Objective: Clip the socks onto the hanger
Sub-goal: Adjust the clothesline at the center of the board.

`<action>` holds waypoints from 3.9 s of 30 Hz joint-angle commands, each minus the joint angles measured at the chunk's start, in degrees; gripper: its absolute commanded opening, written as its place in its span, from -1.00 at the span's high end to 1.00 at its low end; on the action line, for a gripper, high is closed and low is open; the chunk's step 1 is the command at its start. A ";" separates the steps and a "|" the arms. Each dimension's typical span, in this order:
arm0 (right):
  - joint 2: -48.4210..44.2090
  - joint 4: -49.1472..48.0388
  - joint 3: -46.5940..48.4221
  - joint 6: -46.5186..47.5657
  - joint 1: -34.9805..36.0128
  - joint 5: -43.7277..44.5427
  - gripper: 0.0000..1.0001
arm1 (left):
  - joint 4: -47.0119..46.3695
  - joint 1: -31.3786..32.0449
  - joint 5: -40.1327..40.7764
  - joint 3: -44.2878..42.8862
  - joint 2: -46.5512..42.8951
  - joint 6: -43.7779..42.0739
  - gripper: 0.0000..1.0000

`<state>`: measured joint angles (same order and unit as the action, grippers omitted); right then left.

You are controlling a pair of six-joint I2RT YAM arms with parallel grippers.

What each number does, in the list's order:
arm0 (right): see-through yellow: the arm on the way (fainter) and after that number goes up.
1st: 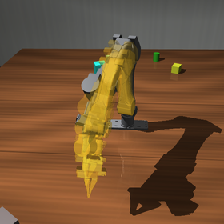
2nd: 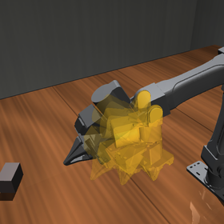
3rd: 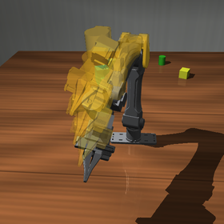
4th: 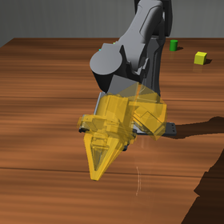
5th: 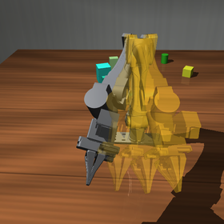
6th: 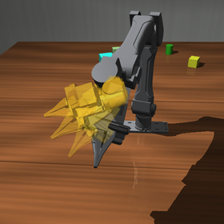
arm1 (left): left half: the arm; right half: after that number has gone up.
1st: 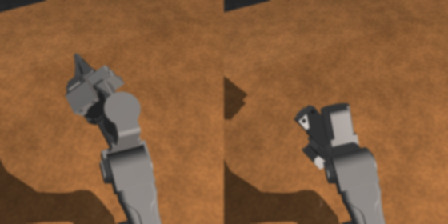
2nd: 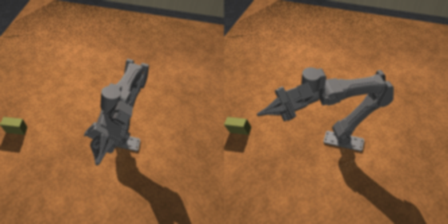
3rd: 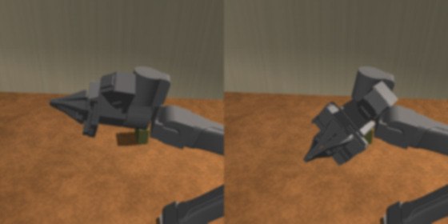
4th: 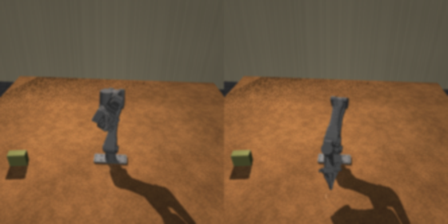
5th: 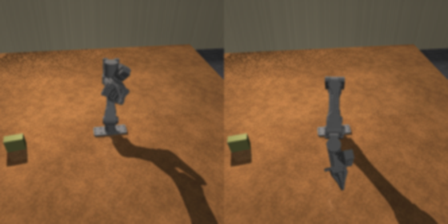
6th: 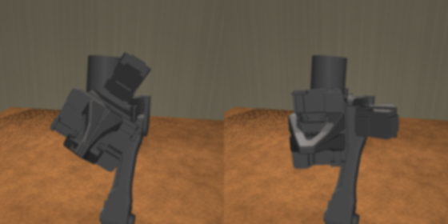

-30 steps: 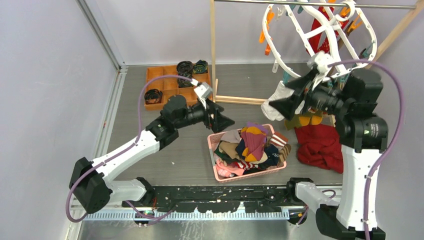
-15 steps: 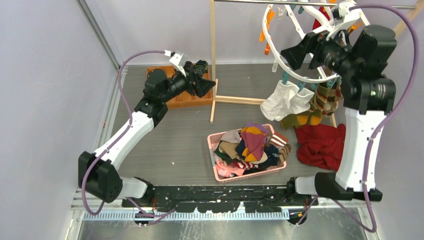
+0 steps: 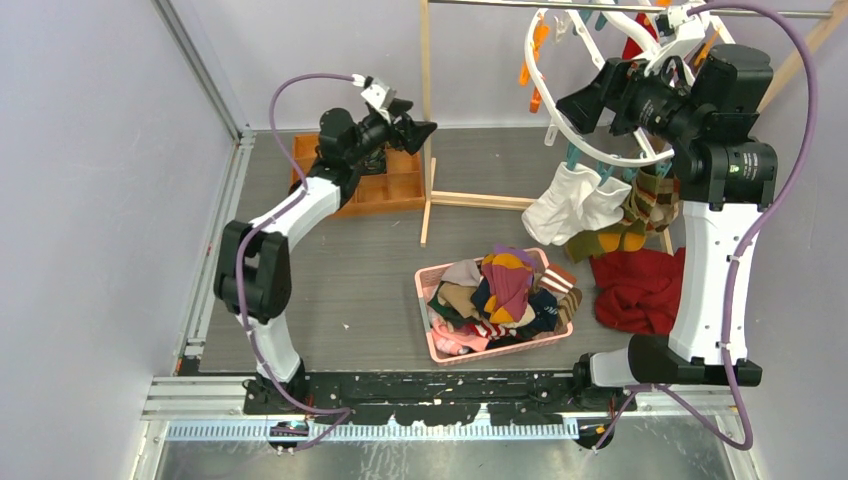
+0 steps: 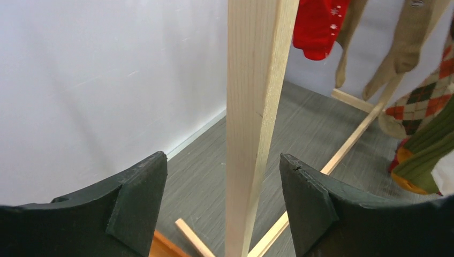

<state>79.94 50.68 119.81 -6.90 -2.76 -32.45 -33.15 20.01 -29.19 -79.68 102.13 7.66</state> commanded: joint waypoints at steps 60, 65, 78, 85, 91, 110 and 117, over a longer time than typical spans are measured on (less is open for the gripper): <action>-4.29 3.26 -6.09 -7.27 -27.30 15.92 -0.67 | -4.77 -3.40 12.65 22.14 -20.51 -11.90 0.99; -6.97 0.54 -12.85 -14.96 -28.52 15.11 -0.63 | -6.13 -3.40 10.24 22.67 -20.65 -10.98 0.99; -8.45 -9.88 -23.61 -34.20 -28.54 6.38 -0.26 | -8.50 -3.40 5.20 22.89 -19.95 -9.12 0.99; -3.91 -9.12 -19.88 -34.54 -28.44 5.35 0.06 | -8.87 -3.40 3.68 23.12 -20.25 -8.91 0.99; -0.83 -7.96 -17.50 -33.55 -27.36 6.70 0.16 | -8.96 -3.40 2.20 23.17 -20.56 -8.43 0.99; 7.75 -7.43 -5.58 -19.00 -21.58 6.59 0.73 | -0.61 -3.40 -1.62 26.76 -31.65 -10.36 0.24; 10.55 -6.58 -0.64 -16.76 -21.49 7.91 0.70 | 11.10 -3.40 -5.54 27.69 -41.72 -16.40 0.03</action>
<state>90.00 45.84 114.43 -27.38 -24.43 -24.69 -27.09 16.73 -29.91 -51.79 66.22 -3.79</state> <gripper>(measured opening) 0.268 0.469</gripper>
